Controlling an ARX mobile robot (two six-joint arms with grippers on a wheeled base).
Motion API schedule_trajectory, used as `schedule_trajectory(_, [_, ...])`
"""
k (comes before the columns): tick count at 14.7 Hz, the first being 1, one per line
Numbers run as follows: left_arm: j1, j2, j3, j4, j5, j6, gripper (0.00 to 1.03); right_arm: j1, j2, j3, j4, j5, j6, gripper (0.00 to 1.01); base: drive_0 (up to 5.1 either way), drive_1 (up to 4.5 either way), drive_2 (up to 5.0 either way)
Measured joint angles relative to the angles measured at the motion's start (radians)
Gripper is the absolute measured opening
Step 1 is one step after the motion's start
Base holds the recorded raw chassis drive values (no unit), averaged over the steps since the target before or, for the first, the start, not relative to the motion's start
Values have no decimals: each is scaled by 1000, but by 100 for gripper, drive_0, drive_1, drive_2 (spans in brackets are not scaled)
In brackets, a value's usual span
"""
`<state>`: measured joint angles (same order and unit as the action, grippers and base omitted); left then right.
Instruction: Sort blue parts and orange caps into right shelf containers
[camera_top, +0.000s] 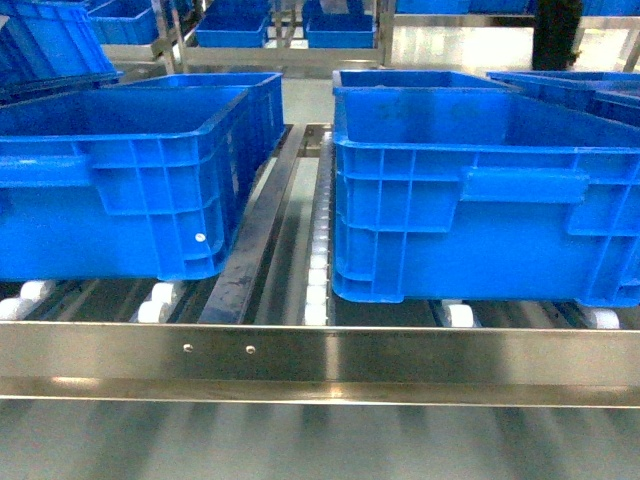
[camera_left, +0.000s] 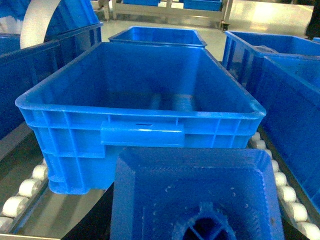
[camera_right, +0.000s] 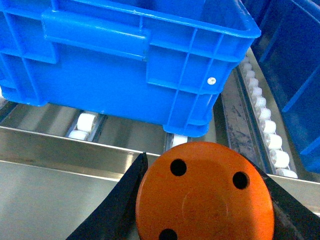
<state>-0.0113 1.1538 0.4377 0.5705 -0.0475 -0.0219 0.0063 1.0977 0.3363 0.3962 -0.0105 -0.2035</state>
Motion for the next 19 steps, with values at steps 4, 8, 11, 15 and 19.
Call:
schedule_trajectory(4, [0, 0, 0, 0, 0, 0, 44, 0, 0, 0, 0, 0, 0, 43, 0, 0, 0])
schedule_trajectory(8, [0, 0, 0, 0, 0, 0, 44, 0, 0, 0, 0, 0, 0, 43, 0, 0, 0])
schedule_trajectory(11, [0, 0, 0, 0, 0, 0, 44, 0, 0, 0, 0, 0, 0, 43, 0, 0, 0])
schedule_trajectory(15, [0, 0, 0, 0, 0, 0, 44, 0, 0, 0, 0, 0, 0, 43, 0, 0, 0])
schedule_trajectory(19, [0, 0, 0, 0, 0, 0, 44, 0, 0, 0, 0, 0, 0, 43, 0, 0, 0])
